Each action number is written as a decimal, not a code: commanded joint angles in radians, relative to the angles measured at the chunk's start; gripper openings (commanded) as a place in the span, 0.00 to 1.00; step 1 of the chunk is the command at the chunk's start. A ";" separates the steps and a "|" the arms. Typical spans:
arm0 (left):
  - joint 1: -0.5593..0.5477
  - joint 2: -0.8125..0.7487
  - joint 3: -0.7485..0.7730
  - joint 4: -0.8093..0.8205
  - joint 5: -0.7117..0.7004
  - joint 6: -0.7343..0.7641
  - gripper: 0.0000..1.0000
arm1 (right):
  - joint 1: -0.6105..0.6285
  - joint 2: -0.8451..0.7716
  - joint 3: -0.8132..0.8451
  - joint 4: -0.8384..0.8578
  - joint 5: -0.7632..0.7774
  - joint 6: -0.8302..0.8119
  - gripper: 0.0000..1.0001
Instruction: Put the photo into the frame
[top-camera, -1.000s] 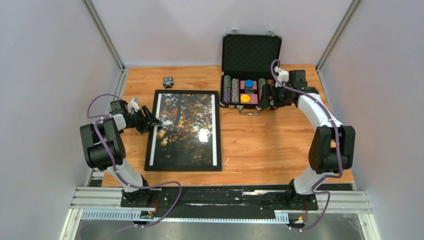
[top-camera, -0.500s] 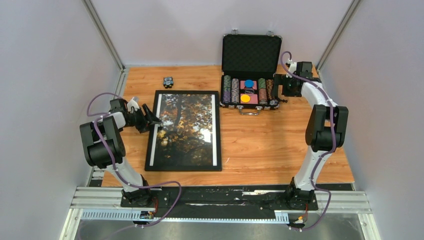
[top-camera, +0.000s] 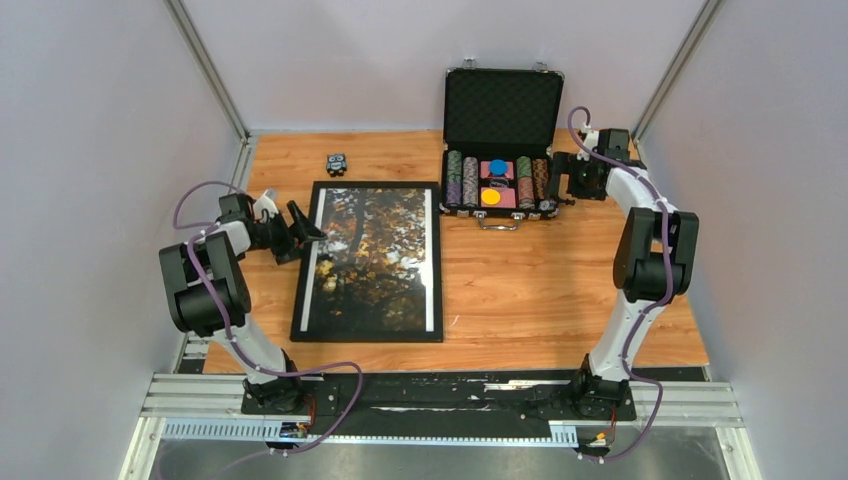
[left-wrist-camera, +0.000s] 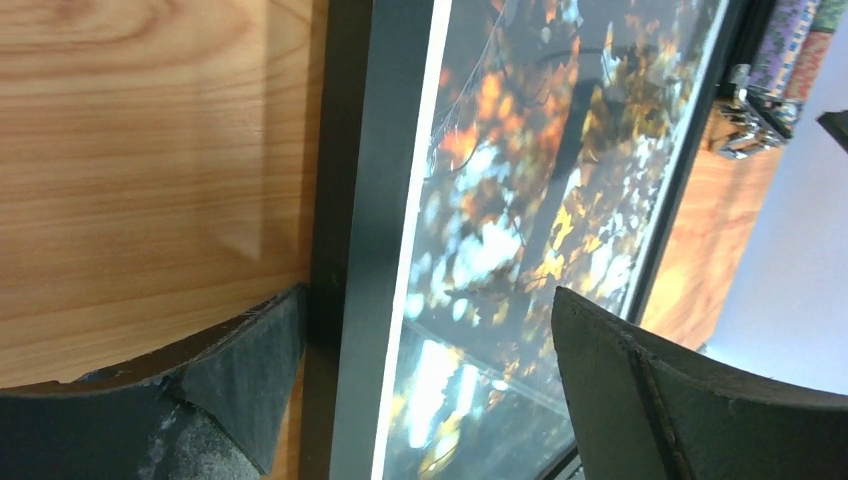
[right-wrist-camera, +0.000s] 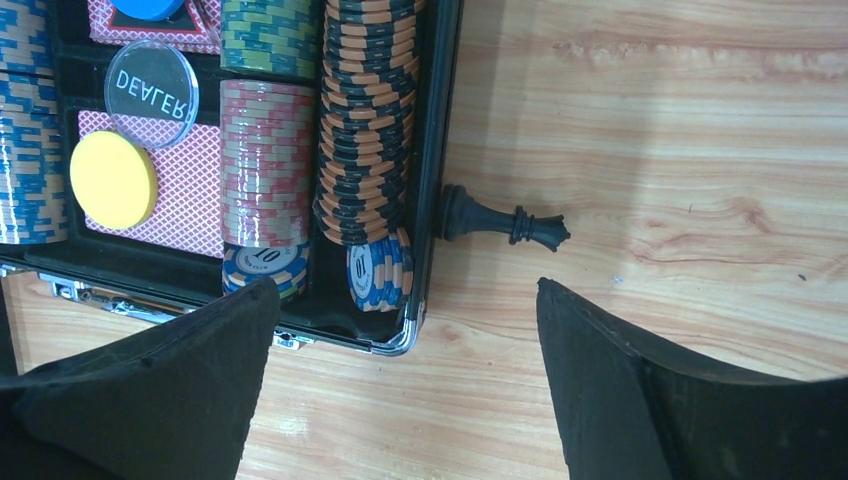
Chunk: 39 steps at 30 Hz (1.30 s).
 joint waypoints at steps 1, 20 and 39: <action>0.009 -0.062 0.010 -0.013 -0.132 0.051 1.00 | -0.018 -0.096 -0.015 0.050 -0.045 0.020 0.98; 0.021 -0.545 0.008 -0.040 -0.547 0.167 1.00 | -0.035 -0.432 -0.250 0.148 0.043 0.002 1.00; 0.030 -1.006 -0.063 -0.140 -0.502 0.321 1.00 | -0.088 -0.764 -0.503 0.100 0.093 0.080 1.00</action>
